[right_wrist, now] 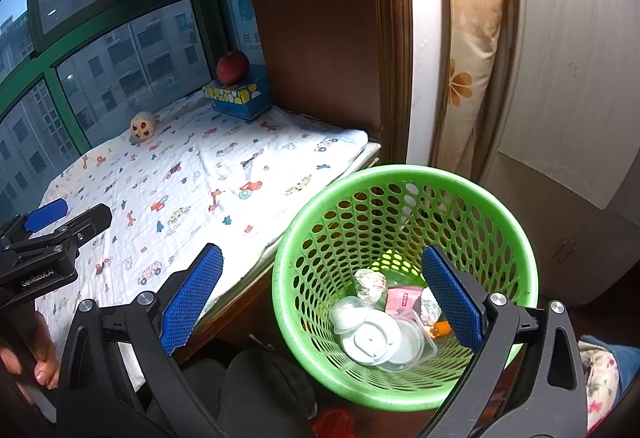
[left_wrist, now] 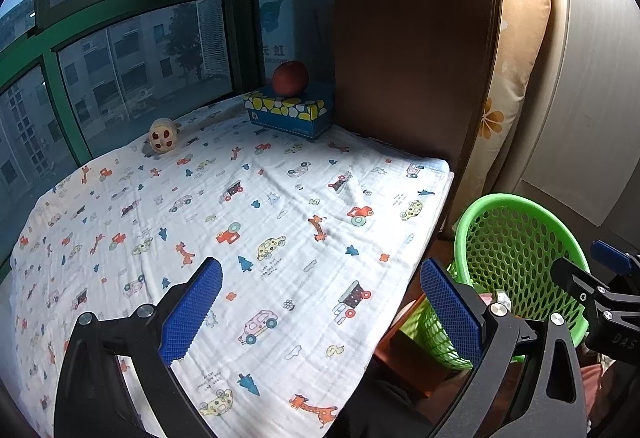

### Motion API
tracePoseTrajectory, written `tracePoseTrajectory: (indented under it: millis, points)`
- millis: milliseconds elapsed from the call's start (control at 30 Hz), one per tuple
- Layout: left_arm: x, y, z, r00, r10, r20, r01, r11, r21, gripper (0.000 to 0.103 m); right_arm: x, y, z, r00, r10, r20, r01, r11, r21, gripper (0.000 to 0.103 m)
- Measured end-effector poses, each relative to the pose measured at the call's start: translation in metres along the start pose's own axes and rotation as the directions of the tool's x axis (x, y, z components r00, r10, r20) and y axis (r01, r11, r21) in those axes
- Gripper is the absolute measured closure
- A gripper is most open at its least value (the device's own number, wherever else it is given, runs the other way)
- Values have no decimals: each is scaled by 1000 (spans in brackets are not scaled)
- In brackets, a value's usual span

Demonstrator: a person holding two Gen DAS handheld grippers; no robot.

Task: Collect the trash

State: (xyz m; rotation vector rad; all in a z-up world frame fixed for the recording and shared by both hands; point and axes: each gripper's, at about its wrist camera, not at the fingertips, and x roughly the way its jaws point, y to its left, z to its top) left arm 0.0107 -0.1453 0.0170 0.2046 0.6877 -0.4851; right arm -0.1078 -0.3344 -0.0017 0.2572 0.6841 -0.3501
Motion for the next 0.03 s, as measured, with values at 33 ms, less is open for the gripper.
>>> tracePoseTrajectory:
  millis: [33]
  points:
    - [0, 1, 0, 1000, 0, -1, 0, 1000, -3, 7, 0, 1, 0, 1000, 2, -1, -2, 1000, 0, 5]
